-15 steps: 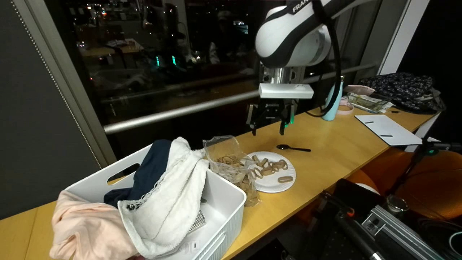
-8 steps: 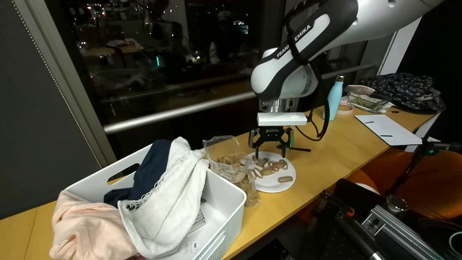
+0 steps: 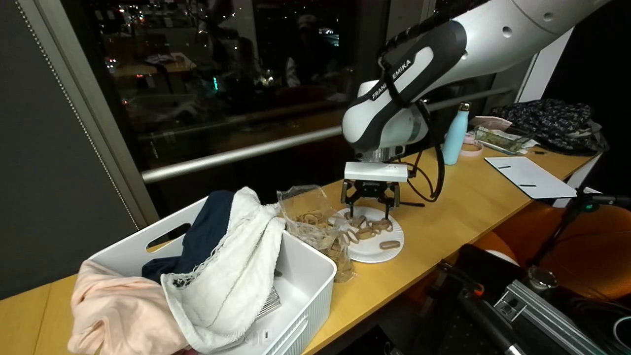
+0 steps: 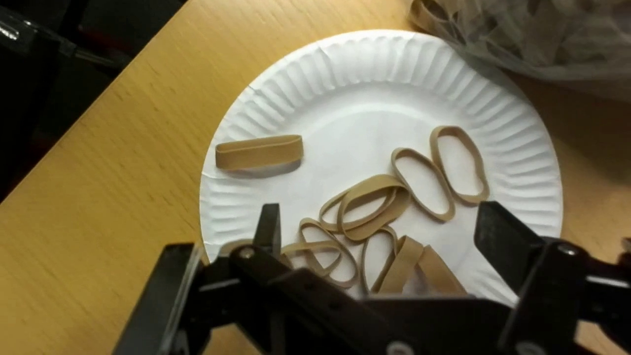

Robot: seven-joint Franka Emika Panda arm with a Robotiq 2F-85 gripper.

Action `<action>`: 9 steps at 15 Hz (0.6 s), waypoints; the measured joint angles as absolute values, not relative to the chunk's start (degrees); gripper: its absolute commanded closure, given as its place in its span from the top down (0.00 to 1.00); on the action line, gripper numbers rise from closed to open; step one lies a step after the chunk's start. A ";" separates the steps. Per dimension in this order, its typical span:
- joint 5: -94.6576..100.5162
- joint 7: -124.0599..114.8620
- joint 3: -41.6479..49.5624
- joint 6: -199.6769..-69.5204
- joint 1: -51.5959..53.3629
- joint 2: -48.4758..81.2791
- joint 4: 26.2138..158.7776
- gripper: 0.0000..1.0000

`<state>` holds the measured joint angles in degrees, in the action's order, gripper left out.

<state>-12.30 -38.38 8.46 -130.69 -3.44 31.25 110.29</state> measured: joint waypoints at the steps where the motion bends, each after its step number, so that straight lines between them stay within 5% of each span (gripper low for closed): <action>1: -12.29 -40.28 8.79 -130.70 -3.29 31.68 109.76 1.00; 9: -12.09 -43.30 9.38 -130.41 -3.27 33.49 108.78 1.00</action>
<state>-12.09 -43.30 9.38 -130.41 -3.27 33.49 108.78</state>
